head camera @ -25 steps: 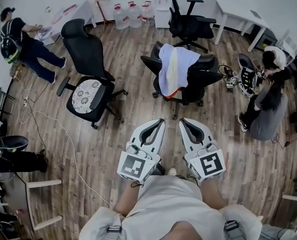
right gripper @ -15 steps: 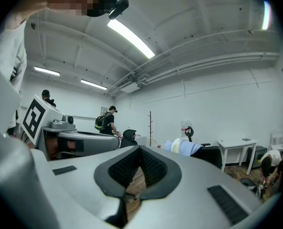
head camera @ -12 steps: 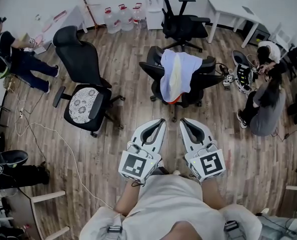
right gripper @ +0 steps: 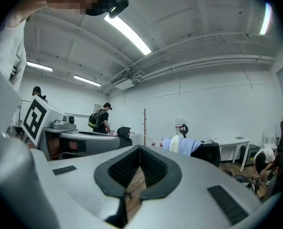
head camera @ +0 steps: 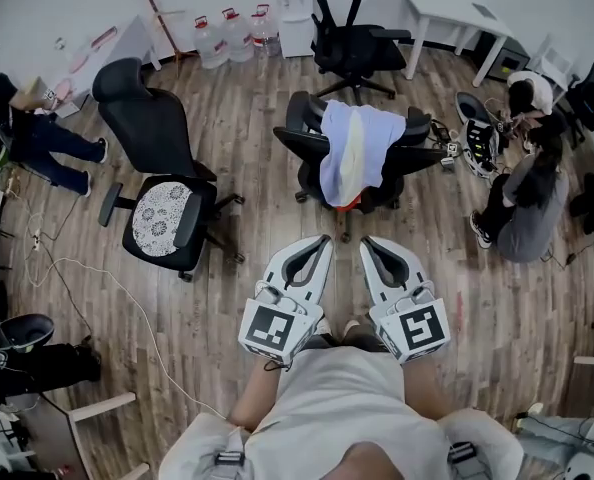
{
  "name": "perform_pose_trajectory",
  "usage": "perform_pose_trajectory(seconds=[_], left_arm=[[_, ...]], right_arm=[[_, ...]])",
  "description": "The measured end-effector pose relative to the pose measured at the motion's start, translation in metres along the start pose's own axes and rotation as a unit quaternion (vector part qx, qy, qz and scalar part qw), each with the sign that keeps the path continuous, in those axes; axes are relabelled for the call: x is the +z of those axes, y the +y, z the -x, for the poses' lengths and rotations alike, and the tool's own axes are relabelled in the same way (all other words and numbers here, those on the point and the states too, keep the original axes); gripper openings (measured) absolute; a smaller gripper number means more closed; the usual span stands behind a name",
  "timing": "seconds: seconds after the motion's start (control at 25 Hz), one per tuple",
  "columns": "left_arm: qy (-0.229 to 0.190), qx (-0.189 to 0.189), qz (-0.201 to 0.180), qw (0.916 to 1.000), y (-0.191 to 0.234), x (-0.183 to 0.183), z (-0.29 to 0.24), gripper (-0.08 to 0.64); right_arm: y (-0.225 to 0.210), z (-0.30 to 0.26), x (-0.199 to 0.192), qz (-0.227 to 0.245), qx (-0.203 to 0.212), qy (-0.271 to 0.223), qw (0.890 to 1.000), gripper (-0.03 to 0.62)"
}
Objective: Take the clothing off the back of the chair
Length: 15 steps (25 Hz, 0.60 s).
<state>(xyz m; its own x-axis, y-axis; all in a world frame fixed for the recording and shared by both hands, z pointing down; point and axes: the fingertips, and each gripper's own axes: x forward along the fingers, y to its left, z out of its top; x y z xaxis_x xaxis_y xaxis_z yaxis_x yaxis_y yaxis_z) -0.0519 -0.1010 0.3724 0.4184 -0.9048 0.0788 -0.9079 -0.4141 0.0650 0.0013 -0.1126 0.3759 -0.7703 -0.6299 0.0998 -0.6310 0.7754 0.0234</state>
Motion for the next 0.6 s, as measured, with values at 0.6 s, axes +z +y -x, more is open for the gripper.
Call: perform_pose_trajectory(seconds=[0.6], left_arm=[[0.009, 0.01, 0.007, 0.9999, 0.022, -0.008, -0.047, 0.018]], right_arm=[[-0.044, -0.031, 0.0, -0.003, -0.002, 0.005, 1.0, 0.021]])
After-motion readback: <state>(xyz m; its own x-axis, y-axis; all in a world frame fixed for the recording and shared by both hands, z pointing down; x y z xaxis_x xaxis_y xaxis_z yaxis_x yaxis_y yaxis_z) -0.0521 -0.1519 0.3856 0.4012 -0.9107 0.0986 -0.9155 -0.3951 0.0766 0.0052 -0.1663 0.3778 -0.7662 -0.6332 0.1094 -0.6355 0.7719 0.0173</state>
